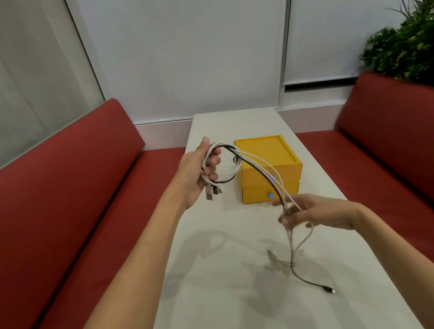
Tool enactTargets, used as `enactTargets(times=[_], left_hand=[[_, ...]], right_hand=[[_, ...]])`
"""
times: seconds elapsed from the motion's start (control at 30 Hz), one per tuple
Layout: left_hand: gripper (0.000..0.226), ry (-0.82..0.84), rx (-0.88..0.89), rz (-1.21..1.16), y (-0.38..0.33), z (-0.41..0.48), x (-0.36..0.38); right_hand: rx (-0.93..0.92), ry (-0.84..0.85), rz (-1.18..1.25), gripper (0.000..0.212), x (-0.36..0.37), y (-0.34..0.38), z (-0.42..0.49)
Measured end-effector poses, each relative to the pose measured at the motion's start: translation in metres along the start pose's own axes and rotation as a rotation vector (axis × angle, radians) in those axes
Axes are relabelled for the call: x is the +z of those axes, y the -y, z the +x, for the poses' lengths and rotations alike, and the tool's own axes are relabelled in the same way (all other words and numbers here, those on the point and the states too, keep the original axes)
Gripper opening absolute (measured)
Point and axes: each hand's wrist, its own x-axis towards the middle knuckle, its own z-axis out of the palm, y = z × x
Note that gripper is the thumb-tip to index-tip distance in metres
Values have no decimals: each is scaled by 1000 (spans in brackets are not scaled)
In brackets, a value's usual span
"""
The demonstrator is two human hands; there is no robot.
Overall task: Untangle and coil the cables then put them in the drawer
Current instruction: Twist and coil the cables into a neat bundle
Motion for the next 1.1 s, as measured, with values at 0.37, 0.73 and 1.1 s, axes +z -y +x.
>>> enactTargets(times=[0.37, 0.73, 1.1], left_hand=[[34, 62, 179, 541, 27, -14, 17], [50, 6, -7, 431, 40, -15, 1], [44, -6, -7, 484, 58, -31, 10]], right_hand=[[-325, -174, 562, 13, 13, 77, 18], [-326, -454, 434, 16, 26, 82, 27], [-323, -520, 326, 19, 30, 86, 22]])
